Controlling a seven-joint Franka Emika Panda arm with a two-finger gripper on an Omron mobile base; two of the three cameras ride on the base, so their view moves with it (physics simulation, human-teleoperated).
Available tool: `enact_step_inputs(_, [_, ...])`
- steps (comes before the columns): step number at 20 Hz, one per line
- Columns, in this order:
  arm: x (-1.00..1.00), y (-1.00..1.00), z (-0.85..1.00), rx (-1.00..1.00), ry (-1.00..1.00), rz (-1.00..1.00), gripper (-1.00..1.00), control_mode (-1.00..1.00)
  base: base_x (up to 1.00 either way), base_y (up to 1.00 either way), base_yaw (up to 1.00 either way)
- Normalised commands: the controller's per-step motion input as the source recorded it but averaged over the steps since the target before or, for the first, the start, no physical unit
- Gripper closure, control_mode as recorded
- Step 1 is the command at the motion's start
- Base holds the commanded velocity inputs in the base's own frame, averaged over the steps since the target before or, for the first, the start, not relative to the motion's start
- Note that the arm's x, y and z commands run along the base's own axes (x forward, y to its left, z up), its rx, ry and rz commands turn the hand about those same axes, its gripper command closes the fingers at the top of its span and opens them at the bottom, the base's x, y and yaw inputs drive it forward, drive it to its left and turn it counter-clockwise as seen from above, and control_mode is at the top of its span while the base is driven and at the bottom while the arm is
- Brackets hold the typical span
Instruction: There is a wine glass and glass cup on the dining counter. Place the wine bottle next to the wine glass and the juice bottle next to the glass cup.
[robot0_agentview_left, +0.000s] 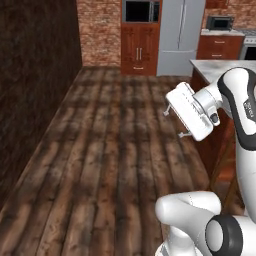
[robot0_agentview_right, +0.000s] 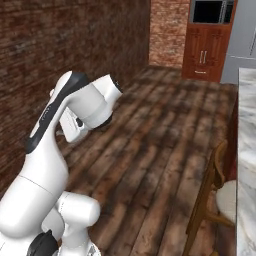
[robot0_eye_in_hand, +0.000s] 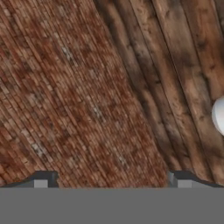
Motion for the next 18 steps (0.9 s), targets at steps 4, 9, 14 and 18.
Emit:
enact_step_inputs(4, [0.0, 0.0, 0.0, 0.0, 0.0, 0.0, -1.0, 1.0, 0.71, 0.01, 0.0])
enact_step_inputs(9, [0.0, 0.0, 0.0, 0.0, 0.0, 0.0, -1.0, 1.0, 0.93, 0.0, 0.0])
enact_step_inputs(14, [0.0, 0.0, 0.0, 0.0, 0.0, 0.0, -1.0, 1.0, 1.0, 0.0, 0.0])
enact_step_inputs(18, [0.0, 0.0, 0.0, 0.0, 0.0, 0.0, -1.0, 1.0, 1.0, 0.0, -0.02])
